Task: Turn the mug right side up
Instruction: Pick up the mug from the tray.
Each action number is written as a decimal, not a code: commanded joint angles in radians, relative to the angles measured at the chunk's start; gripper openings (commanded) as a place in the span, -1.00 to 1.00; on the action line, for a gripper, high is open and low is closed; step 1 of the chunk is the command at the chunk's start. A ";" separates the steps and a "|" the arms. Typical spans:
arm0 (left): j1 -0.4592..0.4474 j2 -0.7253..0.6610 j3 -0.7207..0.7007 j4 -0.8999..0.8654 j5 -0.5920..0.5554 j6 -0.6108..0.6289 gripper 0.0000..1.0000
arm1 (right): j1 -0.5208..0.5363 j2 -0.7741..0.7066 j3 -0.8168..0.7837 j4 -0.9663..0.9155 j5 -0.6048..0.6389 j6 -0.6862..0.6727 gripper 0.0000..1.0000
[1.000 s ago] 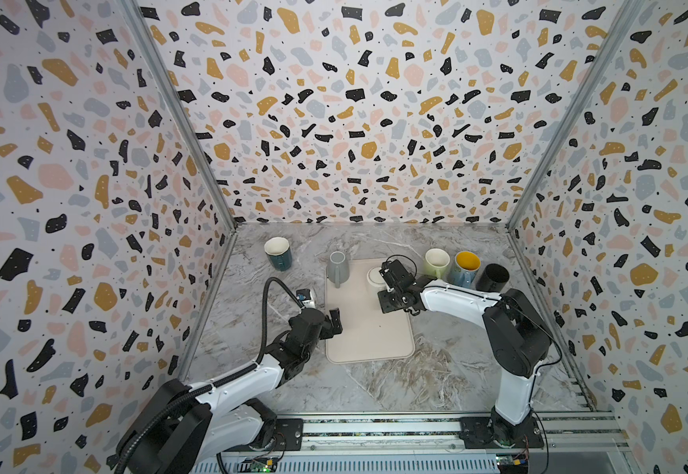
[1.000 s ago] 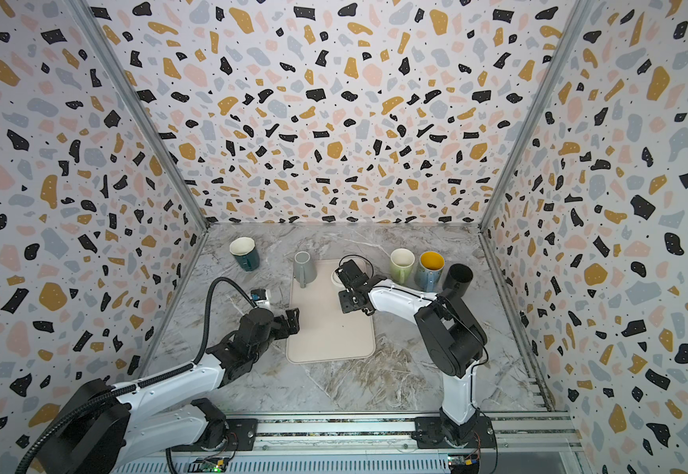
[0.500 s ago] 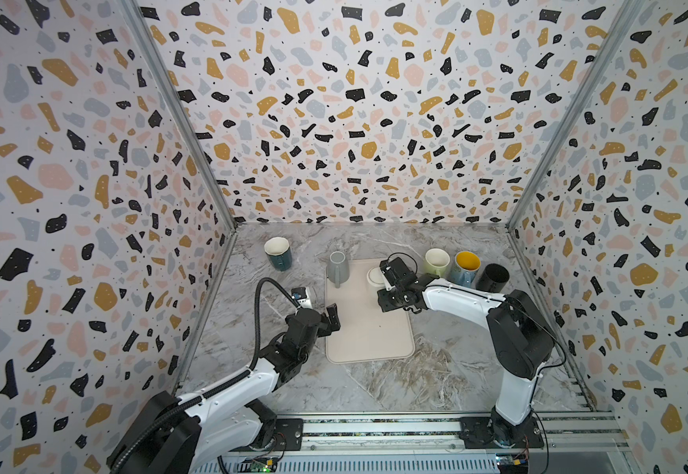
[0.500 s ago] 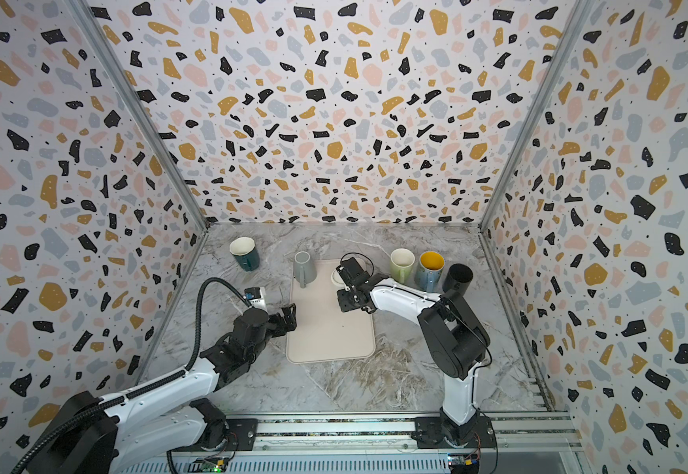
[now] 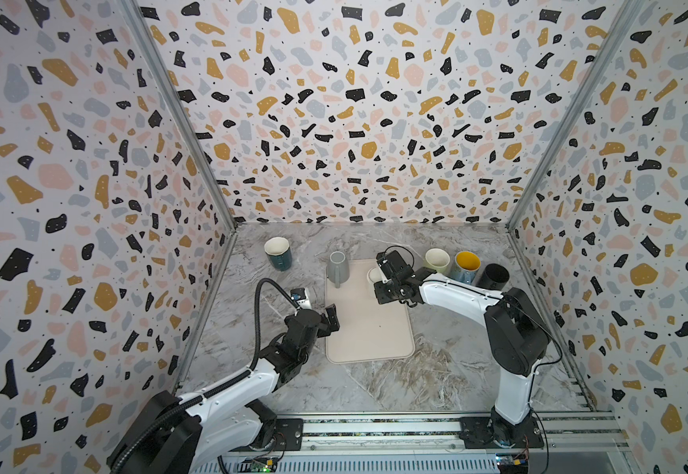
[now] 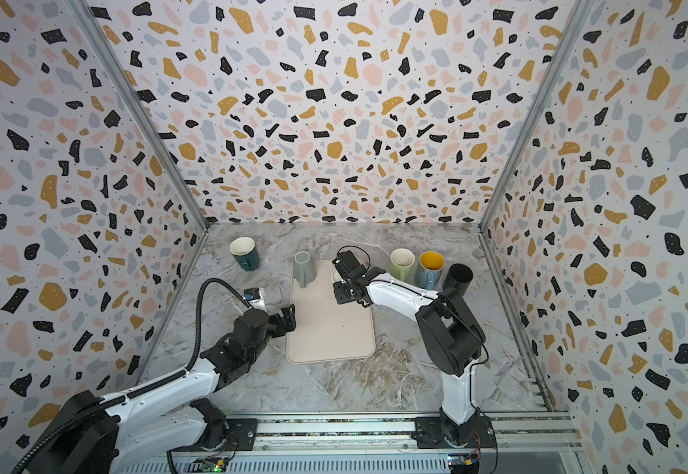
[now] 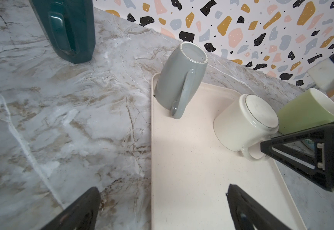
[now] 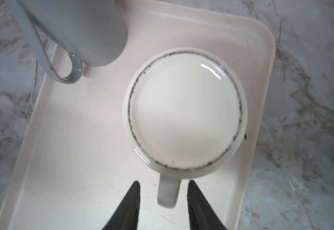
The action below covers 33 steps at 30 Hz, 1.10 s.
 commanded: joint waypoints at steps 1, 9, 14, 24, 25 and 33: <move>0.005 0.010 -0.002 0.020 0.009 -0.004 1.00 | 0.001 0.029 0.061 -0.075 0.057 -0.021 -0.20; 0.005 0.003 -0.019 0.042 0.008 -0.007 1.00 | -0.001 0.081 0.125 -0.099 0.065 -0.033 -0.23; 0.005 0.018 -0.016 0.050 0.034 0.015 1.00 | -0.006 0.095 0.145 -0.111 0.072 -0.040 -0.27; 0.005 0.028 -0.022 0.071 0.059 0.027 1.00 | -0.012 0.098 0.142 -0.107 0.069 -0.033 -0.32; 0.005 0.030 -0.018 0.067 0.060 0.029 0.99 | -0.012 0.096 0.137 -0.103 0.069 -0.034 -0.33; 0.005 0.042 -0.007 0.053 0.070 0.026 1.00 | -0.012 0.105 0.141 -0.107 0.070 -0.031 -0.44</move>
